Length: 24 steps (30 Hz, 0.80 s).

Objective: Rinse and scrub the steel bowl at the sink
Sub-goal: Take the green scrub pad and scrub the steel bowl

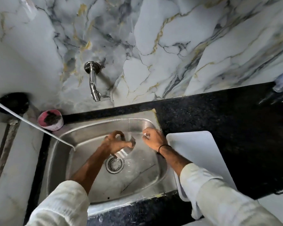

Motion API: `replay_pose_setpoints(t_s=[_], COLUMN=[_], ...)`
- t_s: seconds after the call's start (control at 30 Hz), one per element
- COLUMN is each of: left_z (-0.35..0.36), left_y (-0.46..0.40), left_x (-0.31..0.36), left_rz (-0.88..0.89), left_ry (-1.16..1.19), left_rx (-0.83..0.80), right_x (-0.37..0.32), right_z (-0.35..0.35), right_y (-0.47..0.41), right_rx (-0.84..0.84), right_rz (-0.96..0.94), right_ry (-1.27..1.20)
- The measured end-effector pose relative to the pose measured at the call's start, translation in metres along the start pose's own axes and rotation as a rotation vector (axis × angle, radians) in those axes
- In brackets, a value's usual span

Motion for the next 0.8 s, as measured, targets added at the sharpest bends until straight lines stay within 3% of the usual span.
replay_pose_setpoints(t_s=[0.1,0.2,0.27,0.37,0.43,0.57,0.7,0.8], left_z=[0.012,0.034,0.045,0.072,0.085,0.103,0.111,0.111], left_y=[0.011,0.017,0.022,0.035,0.041,0.047,0.05,0.054], left_x=[-0.015,-0.015,-0.013,0.0,0.001,0.002,0.0,0.0], left_rz=[-0.059,-0.028,0.014,0.008,-0.072,-0.154,-0.258,-0.272], left_ry=[0.031,0.475,0.592,0.884,1.078,1.248,1.361,1.413], left_rx=[0.024,-0.001,-0.054,-0.229,-0.269,-0.285,-0.251,-0.244], right_x=[0.047,0.104,0.146,0.207,0.233,0.249,0.255,0.251], right_z=[-0.027,-0.06,-0.075,-0.079,-0.073,-0.065,-0.066,-0.067], right_y=[0.019,0.037,0.051,0.073,0.084,0.096,0.097,0.093], right_rx=[0.058,0.175,0.202,0.092,0.003,-0.031,-0.081,-0.158], right_rz=[0.014,0.094,0.181,0.347,0.411,0.402,0.454,0.525], right_ry=[0.059,0.085,0.133,0.325,0.406,0.481,0.422,0.18])
Point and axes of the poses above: each hand's wrist, its own y-axis away from the middle knuckle, its own z-axis out of the palm, x = y × z, the point moved 7 cm from there along -y, towards the middle knuckle, and after that the axes turned 10 degrees about z, right-handed, at the moved point
